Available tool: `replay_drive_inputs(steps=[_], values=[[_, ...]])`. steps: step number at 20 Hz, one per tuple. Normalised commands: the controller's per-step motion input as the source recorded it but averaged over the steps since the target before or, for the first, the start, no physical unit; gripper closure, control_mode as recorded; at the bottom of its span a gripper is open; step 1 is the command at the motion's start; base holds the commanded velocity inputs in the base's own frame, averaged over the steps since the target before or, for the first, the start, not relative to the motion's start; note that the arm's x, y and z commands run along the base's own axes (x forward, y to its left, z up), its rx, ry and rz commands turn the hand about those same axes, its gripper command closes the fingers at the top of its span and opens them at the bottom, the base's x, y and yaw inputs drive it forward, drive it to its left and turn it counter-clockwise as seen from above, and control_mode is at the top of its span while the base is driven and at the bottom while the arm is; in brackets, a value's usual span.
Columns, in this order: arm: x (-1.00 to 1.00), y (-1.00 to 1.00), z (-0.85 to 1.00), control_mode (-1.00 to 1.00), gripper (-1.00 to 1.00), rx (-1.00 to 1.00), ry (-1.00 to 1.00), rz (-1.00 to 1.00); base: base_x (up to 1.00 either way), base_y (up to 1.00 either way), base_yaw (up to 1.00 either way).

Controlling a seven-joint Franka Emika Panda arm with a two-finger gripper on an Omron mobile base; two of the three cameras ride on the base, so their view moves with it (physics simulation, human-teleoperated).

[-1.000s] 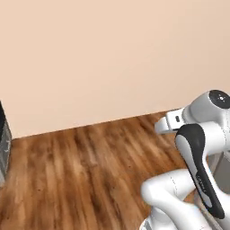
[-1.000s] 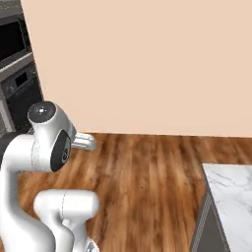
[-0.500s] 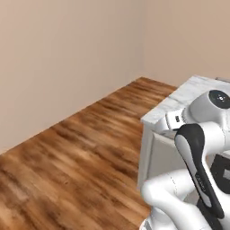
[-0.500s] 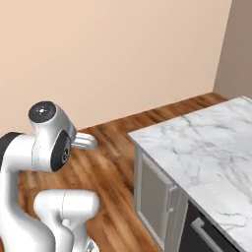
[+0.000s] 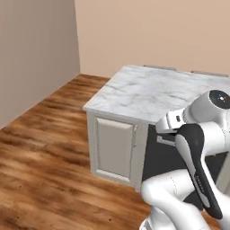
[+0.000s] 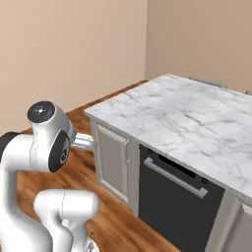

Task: Place one of the steaks on the plate and the other in the bowl. Then place the bowl in the fridge.

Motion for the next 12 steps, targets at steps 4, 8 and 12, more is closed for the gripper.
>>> replay_drive_inputs(steps=[4,8,12], values=[[0.0,0.0,0.0,1.0,-1.0,0.0,0.0,0.0,-0.14,-1.0,-0.41],[0.0,0.0,0.0,1.0,-1.0,0.0,0.0,0.0,0.19,-0.64,-0.61],[0.0,0.0,0.0,1.0,-1.0,0.0,0.0,0.0,0.36,-0.45,-0.66]])
